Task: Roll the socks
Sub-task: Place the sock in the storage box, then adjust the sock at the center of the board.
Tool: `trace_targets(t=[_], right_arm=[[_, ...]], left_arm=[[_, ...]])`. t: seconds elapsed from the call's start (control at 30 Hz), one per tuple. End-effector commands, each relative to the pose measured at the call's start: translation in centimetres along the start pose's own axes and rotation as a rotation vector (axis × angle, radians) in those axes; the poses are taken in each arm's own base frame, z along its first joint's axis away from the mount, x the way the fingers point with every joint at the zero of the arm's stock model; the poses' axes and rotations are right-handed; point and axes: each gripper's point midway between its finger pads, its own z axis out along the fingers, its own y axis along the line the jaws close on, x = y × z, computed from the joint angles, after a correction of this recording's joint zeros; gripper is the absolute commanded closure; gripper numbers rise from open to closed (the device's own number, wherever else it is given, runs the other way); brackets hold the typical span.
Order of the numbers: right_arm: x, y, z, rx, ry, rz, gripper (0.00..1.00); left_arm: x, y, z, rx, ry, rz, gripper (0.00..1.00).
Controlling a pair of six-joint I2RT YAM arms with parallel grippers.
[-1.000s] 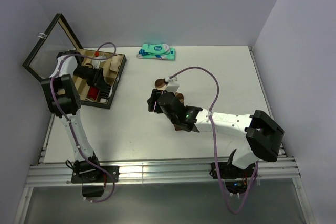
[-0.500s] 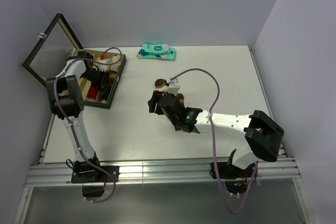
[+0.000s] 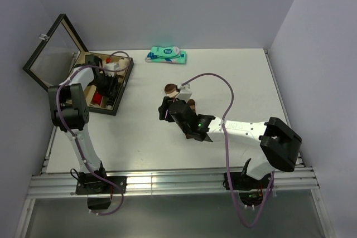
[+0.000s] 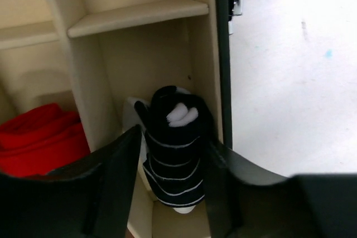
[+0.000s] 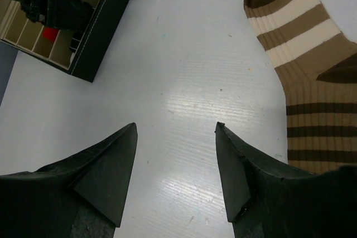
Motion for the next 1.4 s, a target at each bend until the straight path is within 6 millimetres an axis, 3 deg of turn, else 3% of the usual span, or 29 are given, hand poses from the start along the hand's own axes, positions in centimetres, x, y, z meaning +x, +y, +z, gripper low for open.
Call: trace_targets(t=[0.0, 0.33, 0.57, 0.73, 0.9, 1.17, 1.37], right_arm=[[-1.1, 0.0, -0.5, 0.013, -0.046, 0.021, 0.35], [-1.5, 0.1, -0.3, 0.017, -0.051, 0.007, 0.35], [-1.9, 0.1, -0.4, 0.030, -0.053, -0.011, 0.34], [-2.1, -1.8, -0.4, 0.103, -0.042, -0.006, 0.34], [-1.2, -6.9, -0.8, 0.239, -0.009, 0.029, 0.34], [3.6, -15.7, -2.1, 0.476, 0.096, 0.034, 0.36], [6.9, -18.2, -2.9, 0.558, 0.166, 0.030, 0.47]], left_arm=[[-2.3, 3.0, -1.9, -0.151, -0.093, 0.038, 0.45], [-4.1, 1.1, -4.8, -0.111, -0.160, 0.065, 0.37], [-6.3, 0.6, -8.1, -0.142, -0.231, 0.083, 0.36], [-7.8, 0.0, -11.1, -0.161, -0.297, 0.093, 0.36], [-8.8, -3.4, -14.5, -0.092, -0.384, 0.115, 0.37], [-8.4, -13.7, -16.2, 0.068, -0.460, 0.260, 0.37], [-7.3, -18.5, -16.9, 0.177, -0.485, 0.327, 0.37]])
